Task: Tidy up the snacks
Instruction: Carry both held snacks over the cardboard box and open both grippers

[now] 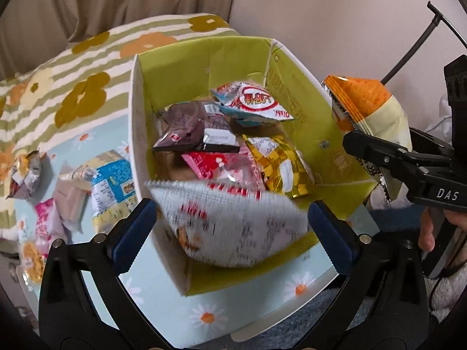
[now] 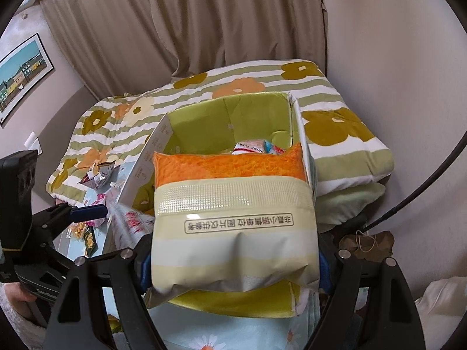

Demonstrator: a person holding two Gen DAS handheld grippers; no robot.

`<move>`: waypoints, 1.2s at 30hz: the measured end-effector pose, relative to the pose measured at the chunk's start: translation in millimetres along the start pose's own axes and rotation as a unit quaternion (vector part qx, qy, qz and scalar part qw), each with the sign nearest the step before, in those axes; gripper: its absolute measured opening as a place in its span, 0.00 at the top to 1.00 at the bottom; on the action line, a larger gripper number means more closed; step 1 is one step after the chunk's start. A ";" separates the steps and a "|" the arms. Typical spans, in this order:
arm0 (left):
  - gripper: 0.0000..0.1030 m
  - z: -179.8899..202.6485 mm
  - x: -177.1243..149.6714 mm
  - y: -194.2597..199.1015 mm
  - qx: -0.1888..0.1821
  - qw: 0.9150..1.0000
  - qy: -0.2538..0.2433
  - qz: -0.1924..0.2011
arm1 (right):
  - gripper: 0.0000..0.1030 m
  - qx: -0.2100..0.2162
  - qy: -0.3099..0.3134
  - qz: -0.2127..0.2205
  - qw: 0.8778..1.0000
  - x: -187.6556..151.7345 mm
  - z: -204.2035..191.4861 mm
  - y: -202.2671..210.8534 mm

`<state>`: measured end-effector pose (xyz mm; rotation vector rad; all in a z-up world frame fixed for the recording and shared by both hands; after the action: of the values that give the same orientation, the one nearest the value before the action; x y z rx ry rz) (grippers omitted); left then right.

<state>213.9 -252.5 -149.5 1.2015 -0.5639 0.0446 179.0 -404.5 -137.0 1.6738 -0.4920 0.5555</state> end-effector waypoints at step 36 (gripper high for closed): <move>0.00 -31.5 -18.7 41.7 0.000 0.994 0.078 0.072 | 0.01 -0.005 0.049 -0.010 0.999 -13.0 -16.9 -29.0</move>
<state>196.5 -203.9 -129.0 1.1445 -0.5124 0.2591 184.7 -382.8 -165.2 1.6323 -0.4062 0.6177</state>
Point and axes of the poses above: each gripper's, at about its wrist camera, not at the fingertips, and y roughly against the way its jaws point, z to its right, x to its top, the point moved 2 cm from there along -y, roughly the way its jaws point, and after that the axes turned 8 degrees about y, right-handed, at the moved point
